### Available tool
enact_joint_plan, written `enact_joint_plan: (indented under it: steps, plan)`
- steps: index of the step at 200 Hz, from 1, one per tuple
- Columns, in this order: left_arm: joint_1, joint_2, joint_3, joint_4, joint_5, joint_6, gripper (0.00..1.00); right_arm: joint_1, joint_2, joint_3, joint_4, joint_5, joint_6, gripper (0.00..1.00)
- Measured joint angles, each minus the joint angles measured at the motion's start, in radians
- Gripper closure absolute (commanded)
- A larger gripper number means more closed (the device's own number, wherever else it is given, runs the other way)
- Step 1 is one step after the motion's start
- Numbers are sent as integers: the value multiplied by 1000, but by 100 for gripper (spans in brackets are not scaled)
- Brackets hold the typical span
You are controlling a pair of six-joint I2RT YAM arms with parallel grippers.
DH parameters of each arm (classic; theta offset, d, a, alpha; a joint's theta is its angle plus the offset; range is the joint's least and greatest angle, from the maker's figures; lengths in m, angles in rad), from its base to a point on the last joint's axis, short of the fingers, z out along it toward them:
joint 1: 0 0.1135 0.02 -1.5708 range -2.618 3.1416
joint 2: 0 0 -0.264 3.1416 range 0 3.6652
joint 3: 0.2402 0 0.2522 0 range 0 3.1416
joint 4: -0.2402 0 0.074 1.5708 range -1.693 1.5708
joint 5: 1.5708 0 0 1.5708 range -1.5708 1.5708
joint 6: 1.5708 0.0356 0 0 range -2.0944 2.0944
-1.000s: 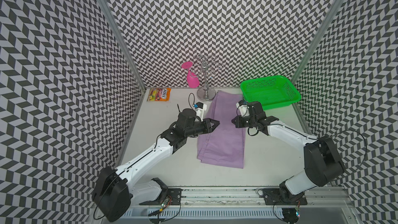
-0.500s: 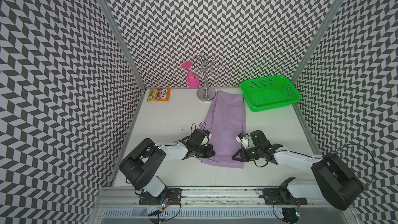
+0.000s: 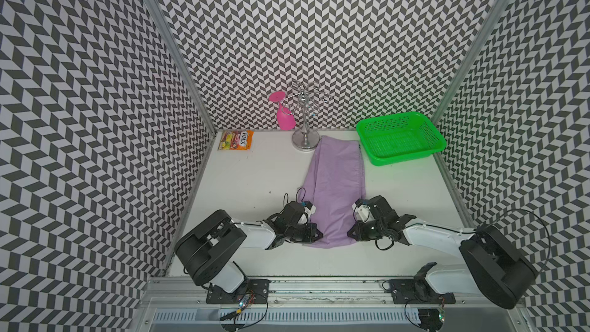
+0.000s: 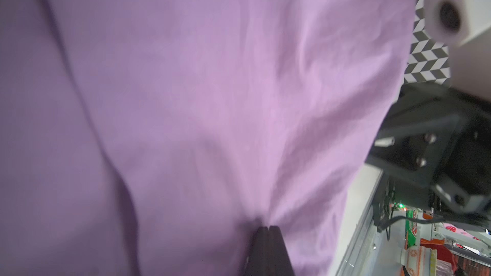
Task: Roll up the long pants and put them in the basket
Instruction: Adjust the long pant at the center of the board.
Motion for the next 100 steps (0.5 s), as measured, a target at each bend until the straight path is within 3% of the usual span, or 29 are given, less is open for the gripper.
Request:
enact_joint_plan:
  steps: [16,33,54,66,85,100]
  plan:
    - [-25,-121,-18,-152,-30,-22,100,-1,-77,35,-124,89,3,100]
    - [-27,-270,-24,-282,-68,-42,95,-6,-187,76,-209,138,5,85]
    - [12,-416,-10,-357,-107,-37,94,3,-278,127,-220,134,-24,83]
    - [34,-436,24,-387,-128,-24,89,35,-301,142,-211,154,-32,71]
    - [65,-409,117,-426,-161,11,89,80,-283,142,-221,200,-23,67]
    - [95,-356,176,-426,-163,37,86,82,-264,120,-230,215,4,58]
